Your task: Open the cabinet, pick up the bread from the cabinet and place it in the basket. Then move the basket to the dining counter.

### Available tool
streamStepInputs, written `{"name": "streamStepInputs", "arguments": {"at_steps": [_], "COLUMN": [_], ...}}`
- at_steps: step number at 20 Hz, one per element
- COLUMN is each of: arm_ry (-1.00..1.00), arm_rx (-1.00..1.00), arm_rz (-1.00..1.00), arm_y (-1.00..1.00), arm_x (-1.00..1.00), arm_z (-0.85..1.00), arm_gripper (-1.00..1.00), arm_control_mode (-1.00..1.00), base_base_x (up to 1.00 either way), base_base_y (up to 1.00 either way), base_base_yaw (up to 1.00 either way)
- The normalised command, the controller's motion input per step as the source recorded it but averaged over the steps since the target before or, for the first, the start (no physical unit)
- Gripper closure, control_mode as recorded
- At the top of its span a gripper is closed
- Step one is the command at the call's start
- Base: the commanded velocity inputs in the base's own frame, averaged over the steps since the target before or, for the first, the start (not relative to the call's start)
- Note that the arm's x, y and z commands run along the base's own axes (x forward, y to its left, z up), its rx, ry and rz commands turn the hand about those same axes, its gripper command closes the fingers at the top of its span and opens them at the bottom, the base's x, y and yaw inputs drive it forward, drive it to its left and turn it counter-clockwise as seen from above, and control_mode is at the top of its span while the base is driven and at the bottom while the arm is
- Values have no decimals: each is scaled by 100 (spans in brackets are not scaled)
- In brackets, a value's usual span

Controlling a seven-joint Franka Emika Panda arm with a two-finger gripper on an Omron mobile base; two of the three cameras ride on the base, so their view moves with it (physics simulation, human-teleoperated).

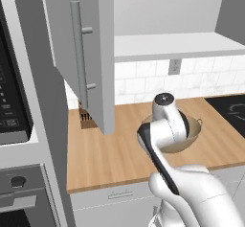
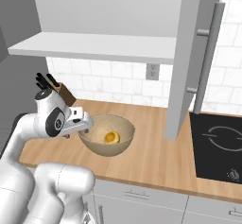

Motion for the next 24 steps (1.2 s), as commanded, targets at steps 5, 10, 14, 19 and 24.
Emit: {"name": "streamStepInputs", "arguments": {"at_steps": [5,10,14,19,24], "arm_ry": [6,5,5,2,1], "arm_rx": [-9,-4,-2,-2,-2], "arm_rz": [11,10,9,8,6], "arm_y": [0,-1,-1,-5,-12], "arm_x": [34,23,10,2,15], "arm_z": [-24,-28,-40,-35,-29], "arm_gripper": [-100,-100,-100,-100,-100], "arm_control_mode": [-100,-100,-100,-100,-100], "base_base_x": [0,0,0,0,0], "base_base_y": [0,0,0,0,0], "base_base_yaw": [0,0,0,0,0]}}
